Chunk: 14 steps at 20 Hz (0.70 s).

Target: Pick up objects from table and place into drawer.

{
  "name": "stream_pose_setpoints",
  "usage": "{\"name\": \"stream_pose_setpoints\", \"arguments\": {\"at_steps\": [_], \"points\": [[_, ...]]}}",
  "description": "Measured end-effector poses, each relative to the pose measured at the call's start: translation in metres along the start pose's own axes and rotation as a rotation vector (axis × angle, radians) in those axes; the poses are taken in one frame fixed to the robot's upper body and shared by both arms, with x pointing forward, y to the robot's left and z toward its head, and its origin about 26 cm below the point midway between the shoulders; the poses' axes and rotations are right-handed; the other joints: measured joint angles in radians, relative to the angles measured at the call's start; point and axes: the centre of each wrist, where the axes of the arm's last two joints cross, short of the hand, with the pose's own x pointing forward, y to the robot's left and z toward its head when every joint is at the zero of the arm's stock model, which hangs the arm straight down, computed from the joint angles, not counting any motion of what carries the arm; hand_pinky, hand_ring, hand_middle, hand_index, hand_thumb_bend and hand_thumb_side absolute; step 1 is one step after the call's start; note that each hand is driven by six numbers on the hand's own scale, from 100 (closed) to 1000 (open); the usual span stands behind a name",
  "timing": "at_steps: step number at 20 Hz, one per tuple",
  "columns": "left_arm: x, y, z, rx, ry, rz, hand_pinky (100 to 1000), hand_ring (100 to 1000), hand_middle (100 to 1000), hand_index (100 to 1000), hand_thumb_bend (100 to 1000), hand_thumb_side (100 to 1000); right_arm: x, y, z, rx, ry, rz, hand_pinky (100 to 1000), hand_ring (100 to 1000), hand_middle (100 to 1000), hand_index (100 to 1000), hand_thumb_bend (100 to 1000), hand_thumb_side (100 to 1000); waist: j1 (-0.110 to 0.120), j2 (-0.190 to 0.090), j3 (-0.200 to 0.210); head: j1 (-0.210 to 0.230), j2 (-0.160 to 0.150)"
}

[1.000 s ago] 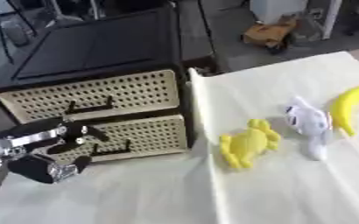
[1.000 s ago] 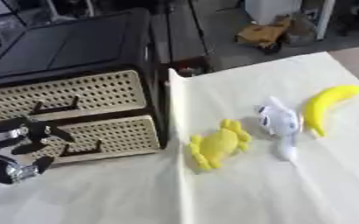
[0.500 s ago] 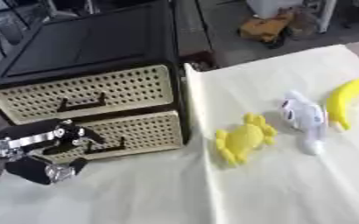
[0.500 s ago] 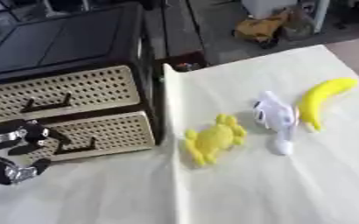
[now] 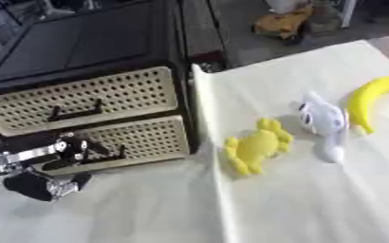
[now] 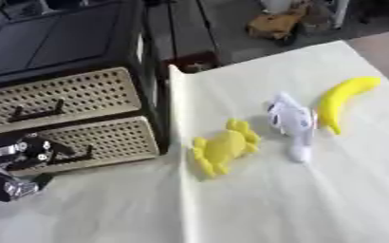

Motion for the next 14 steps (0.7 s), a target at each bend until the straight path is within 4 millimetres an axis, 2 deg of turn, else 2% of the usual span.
{"name": "stream_pose_setpoints", "arguments": {"at_steps": [6, 14], "points": [[-0.0047, -0.0042, -0.0010, -0.004, 0.018, 0.003, 100, 100, 100, 874, 100, 373, 0.0000, -0.0003, -0.0010, 0.001, 0.000, 0.001, 739, 861, 777, 912, 100, 1000, 0.006, 0.011, -0.005, -0.003, -0.008], [-0.0082, -0.0080, -0.0015, -0.032, 0.047, 0.032, 100, 100, 100, 853, 100, 374, 0.0000, -0.0005, -0.0004, -0.006, 0.004, 0.002, 739, 861, 776, 912, 100, 1000, 0.009, 0.012, -0.004, -0.004, -0.007]]}}
